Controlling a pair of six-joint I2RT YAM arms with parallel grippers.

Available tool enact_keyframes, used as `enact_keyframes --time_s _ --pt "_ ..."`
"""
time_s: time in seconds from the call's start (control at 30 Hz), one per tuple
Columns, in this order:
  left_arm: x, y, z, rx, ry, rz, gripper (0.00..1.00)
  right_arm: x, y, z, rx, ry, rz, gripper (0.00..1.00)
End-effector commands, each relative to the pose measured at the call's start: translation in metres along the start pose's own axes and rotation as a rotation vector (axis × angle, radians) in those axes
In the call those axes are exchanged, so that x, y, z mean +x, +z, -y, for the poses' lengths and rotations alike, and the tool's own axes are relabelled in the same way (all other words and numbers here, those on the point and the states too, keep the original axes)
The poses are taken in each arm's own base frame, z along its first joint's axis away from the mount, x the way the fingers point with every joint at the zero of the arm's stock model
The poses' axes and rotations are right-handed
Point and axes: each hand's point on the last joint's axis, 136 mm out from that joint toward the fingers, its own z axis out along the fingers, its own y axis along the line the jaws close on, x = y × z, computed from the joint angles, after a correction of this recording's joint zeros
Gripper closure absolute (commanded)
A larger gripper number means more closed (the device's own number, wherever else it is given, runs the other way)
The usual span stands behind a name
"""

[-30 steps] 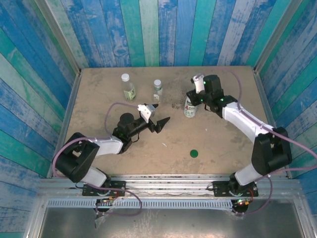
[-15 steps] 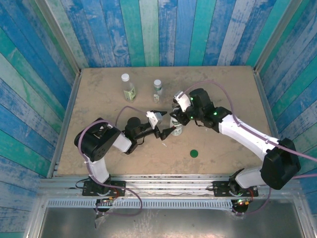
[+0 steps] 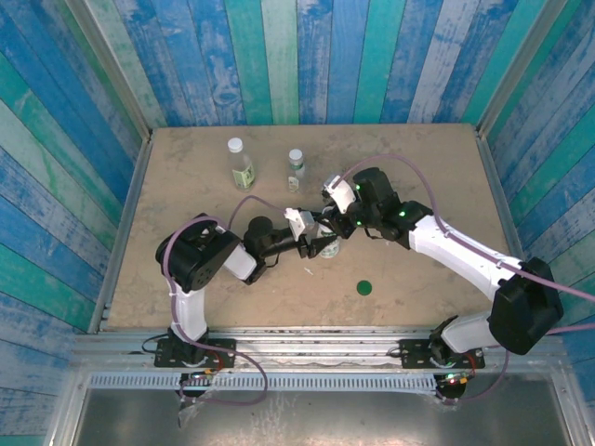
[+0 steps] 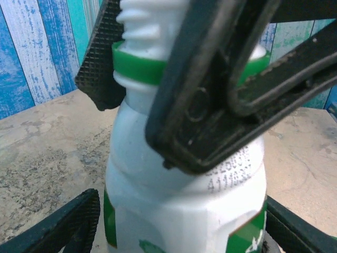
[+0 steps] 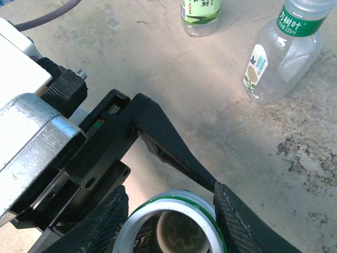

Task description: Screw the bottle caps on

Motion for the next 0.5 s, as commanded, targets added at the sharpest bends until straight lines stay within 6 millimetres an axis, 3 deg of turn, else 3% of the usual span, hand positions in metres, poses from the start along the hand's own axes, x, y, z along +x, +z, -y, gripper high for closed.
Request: enact_keyframes --time_s 0.0,0.4,0.47 --pt "0.0042 0.0052 -0.0002 0.013 0.005 0.005 0.27 0.0061 0.0024 -0.0078 -0.032 -0.002 -0.01 0.64" --pt "-0.0002 0.0059 0.0032 0.037 -0.013 0.005 0.45 0.0082 0.003 -0.005 -0.015 0.008 -0.014 0.62" --pt "0.0006 0.0061 0.0036 0.039 -0.012 0.001 0.47 0.0046 -0.0008 -0.005 -0.011 0.014 -0.001 0.56"
